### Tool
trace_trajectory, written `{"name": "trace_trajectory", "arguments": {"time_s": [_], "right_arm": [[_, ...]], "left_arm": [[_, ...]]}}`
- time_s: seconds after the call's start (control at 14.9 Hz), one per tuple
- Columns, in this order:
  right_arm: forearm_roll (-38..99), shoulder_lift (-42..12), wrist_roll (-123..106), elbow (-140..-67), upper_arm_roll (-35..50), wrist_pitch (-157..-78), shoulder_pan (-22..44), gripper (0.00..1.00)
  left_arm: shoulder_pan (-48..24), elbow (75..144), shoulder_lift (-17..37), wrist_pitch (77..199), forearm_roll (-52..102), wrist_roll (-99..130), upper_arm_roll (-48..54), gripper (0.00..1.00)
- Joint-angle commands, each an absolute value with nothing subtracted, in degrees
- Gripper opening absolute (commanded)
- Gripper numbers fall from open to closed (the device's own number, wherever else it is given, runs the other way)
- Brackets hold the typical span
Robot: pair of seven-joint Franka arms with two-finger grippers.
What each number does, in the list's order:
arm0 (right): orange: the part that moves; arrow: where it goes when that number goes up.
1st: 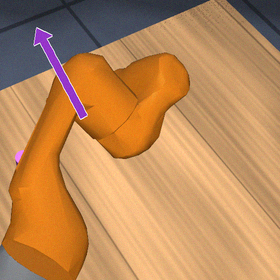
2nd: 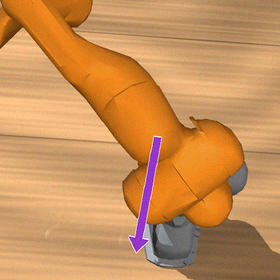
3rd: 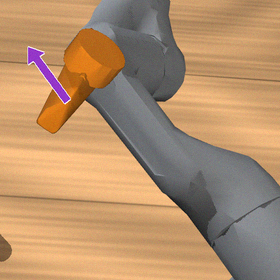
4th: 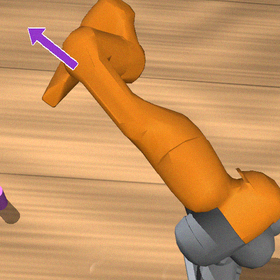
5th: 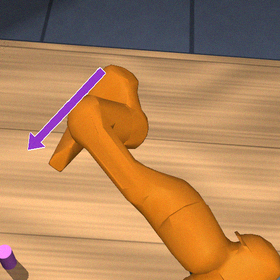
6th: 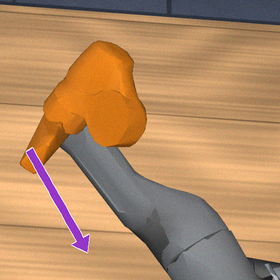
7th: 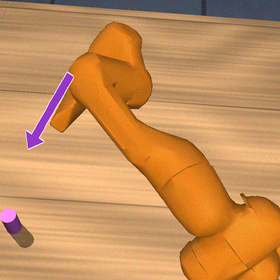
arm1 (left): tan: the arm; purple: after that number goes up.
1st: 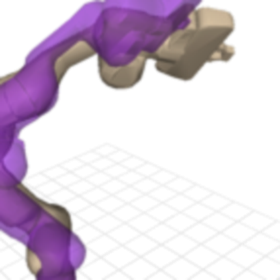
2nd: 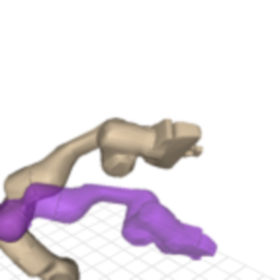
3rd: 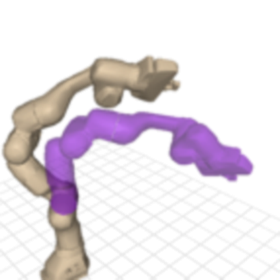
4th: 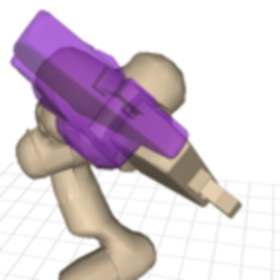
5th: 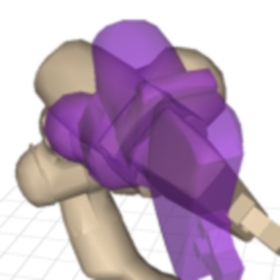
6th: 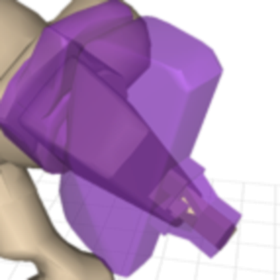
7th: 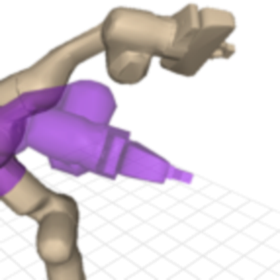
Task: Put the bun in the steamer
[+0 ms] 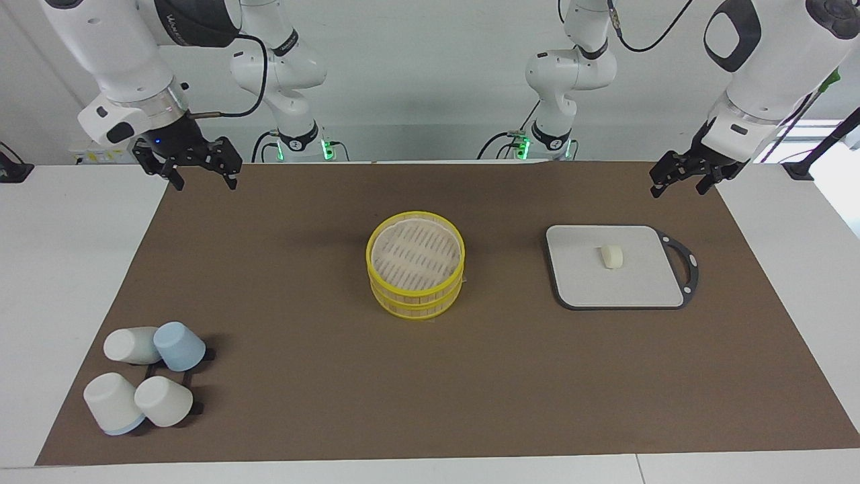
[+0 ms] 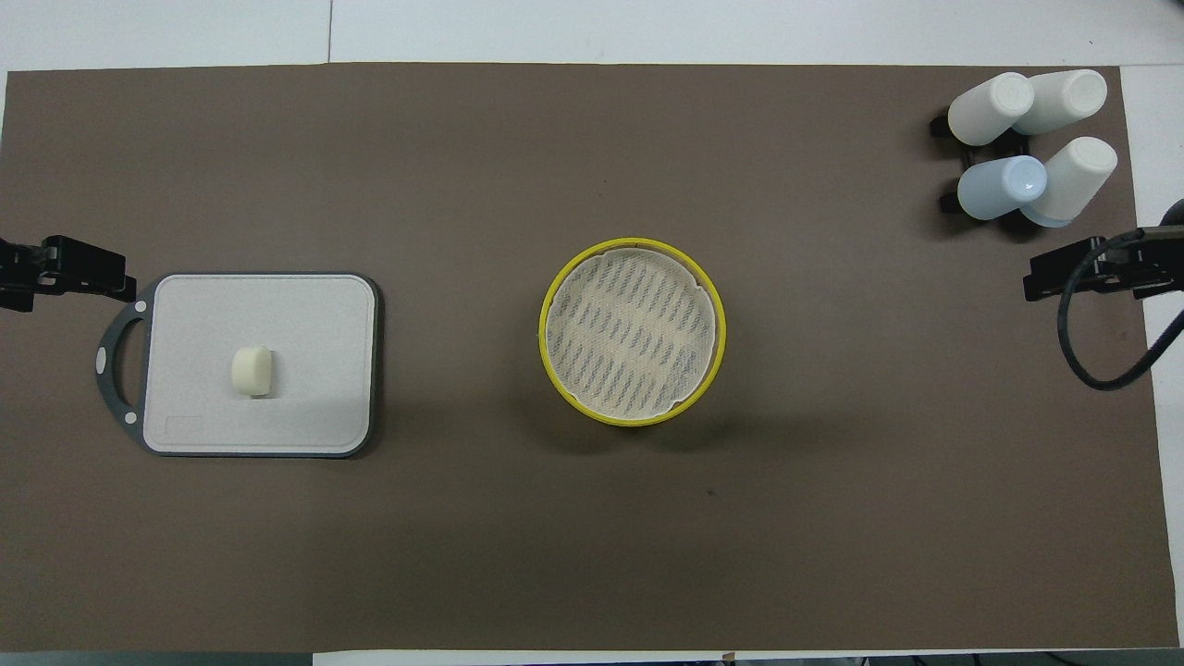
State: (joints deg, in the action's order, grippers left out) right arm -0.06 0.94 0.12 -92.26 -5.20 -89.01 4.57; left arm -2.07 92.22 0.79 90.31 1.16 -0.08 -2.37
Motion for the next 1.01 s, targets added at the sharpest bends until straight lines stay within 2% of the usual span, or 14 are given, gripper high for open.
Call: {"name": "trace_trajectory", "arguments": {"time_s": [0.0, 0.27, 0.4, 0.54, 0.6, 0.67, 0.8, 0.94], "right_arm": [[-0.35, 2.55, -1.14, -94.39, -5.36, -90.70, 4.75, 1.00], [3.15, 0.19, -0.27, -93.00, -3.61, -92.11, 5.62, 1.00], [3.95, -5.77, 7.77, -85.91, -2.55, -90.27, 10.52, 1.00], [3.78, -16.29, 15.70, -72.68, -2.55, -84.23, 16.06, 1.00], [3.43, -22.35, 19.21, -65.03, -2.81, -82.37, 20.00, 1.00], [3.51, -26.15, 23.34, -60.95, -3.16, -82.70, 23.69, 1.00], [3.43, -29.70, 32.13, -59.85, -2.99, -88.64, 29.76, 1.00], [1.95, -32.42, 34.79, -60.12, -3.25, -90.43, 35.48, 1.00]], "left_arm": [[-2.99, 91.85, 0.35, 89.38, 0.97, -0.35, -2.99, 1.00], [-2.99, 91.85, 0.35, 89.38, 0.97, -0.35, -2.99, 1.00], [-2.99, 92.02, 0.26, 89.56, 0.97, -0.35, -2.99, 1.00], [-2.90, 93.50, -0.52, 90.52, 1.05, -0.61, -2.99, 1.00], [-2.81, 97.17, -2.01, 92.96, 1.05, -1.57, -2.99, 1.00], [-2.73, 103.12, -4.54, 97.51, 1.05, -2.54, -2.99, 1.00], [-2.38, 117.26, -8.51, 108.49, 1.05, -2.72, -2.99, 1.00], [-2.29, 126.08, -8.27, 118.08, 1.05, -2.99, -2.99, 1.00]]}}
